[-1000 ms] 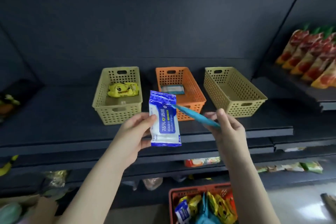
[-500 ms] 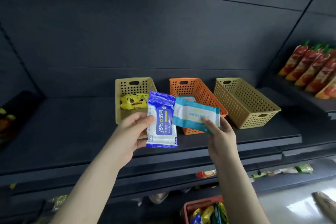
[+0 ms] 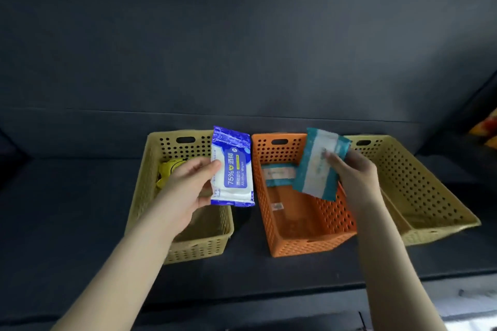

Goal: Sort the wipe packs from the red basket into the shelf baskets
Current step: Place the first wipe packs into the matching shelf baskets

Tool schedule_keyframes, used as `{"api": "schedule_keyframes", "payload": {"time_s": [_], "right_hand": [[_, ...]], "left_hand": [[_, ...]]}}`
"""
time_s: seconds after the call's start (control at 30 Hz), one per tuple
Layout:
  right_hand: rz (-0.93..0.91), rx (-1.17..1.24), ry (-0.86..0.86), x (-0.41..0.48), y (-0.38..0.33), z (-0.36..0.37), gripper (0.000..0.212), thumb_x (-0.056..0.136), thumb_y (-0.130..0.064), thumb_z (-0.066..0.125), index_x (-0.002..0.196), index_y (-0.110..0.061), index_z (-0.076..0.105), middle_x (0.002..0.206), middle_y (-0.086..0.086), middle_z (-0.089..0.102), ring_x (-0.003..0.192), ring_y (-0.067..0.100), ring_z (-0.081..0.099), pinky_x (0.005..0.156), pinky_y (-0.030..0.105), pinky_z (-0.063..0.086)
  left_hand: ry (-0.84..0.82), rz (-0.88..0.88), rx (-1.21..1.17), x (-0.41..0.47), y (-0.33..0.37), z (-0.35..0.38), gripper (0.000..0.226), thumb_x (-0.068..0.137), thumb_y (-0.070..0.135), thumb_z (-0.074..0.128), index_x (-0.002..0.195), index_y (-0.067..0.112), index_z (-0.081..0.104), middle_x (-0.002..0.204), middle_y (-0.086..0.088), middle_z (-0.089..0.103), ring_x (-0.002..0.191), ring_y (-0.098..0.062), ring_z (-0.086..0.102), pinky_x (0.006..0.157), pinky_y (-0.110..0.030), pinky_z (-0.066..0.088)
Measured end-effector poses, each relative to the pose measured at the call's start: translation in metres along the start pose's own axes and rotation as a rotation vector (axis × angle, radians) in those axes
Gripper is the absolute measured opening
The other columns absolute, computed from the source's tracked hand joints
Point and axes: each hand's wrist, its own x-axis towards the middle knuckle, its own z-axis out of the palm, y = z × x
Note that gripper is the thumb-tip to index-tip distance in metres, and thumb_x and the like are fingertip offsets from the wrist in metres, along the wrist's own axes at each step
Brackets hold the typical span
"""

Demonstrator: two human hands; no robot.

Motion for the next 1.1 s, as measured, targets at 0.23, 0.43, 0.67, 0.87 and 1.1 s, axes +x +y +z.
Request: {"api": "schedule_keyframes", "payload": {"time_s": [0.23, 0.43, 0.67, 0.87, 1.1], "right_hand": [[0.021, -0.816, -0.785, 0.103, 0.028, 0.051, 0.039, 0.088, -0.019, 0.068, 0.126, -0.013, 0.061, 0.121, 0.003, 0.066, 0.109, 0.016, 0.062, 0.085, 0.021, 0.045], [-0.046, -1.081, -0.658, 0.106, 0.067, 0.059, 0.059, 0.080, -0.030, 0.074, 0.134, -0.030, 0.051, 0.138, -0.006, 0.048, 0.125, 0.016, 0.047, 0.102, 0.034, 0.038], [-0.097, -1.051, -0.684, 0.102, 0.082, 0.062, 0.056, 0.082, -0.017, 0.070, 0.133, -0.029, 0.050, 0.137, -0.009, 0.042, 0.129, 0.012, 0.038, 0.111, 0.037, 0.034], [-0.041, -1.005, -0.740, 0.110, 0.080, 0.060, 0.053, 0.084, -0.026, 0.070, 0.133, -0.029, 0.049, 0.129, -0.007, 0.049, 0.117, 0.011, 0.050, 0.096, 0.033, 0.048], [0.149, -0.223, -0.477, 0.082, 0.010, 0.039, 0.028, 0.091, -0.035, 0.060, 0.114, -0.019, 0.067, 0.110, 0.002, 0.071, 0.095, 0.013, 0.068, 0.085, 0.031, 0.056]], "left_hand": [[0.103, -0.051, 0.012, 0.057, -0.006, 0.021, 0.026, 0.087, 0.025, 0.067, 0.109, 0.015, 0.060, 0.104, -0.007, 0.072, 0.094, -0.020, 0.071, 0.085, -0.045, 0.057], [0.123, -0.092, 0.008, 0.080, -0.008, 0.023, 0.024, 0.086, 0.023, 0.067, 0.107, 0.012, 0.061, 0.103, -0.008, 0.072, 0.091, -0.020, 0.071, 0.081, -0.043, 0.058], [0.081, -0.134, 0.018, 0.089, -0.010, 0.016, 0.031, 0.084, 0.027, 0.067, 0.110, 0.012, 0.060, 0.105, -0.007, 0.071, 0.095, -0.020, 0.071, 0.075, -0.038, 0.058], [0.054, -0.127, 0.035, 0.091, -0.004, 0.019, 0.023, 0.087, 0.026, 0.066, 0.105, 0.012, 0.061, 0.103, -0.007, 0.071, 0.096, -0.020, 0.070, 0.073, -0.036, 0.057], [-0.101, -0.057, 0.006, 0.097, 0.012, 0.049, 0.020, 0.088, 0.026, 0.064, 0.105, 0.016, 0.065, 0.104, -0.004, 0.073, 0.096, -0.017, 0.070, 0.076, -0.039, 0.056]]}}
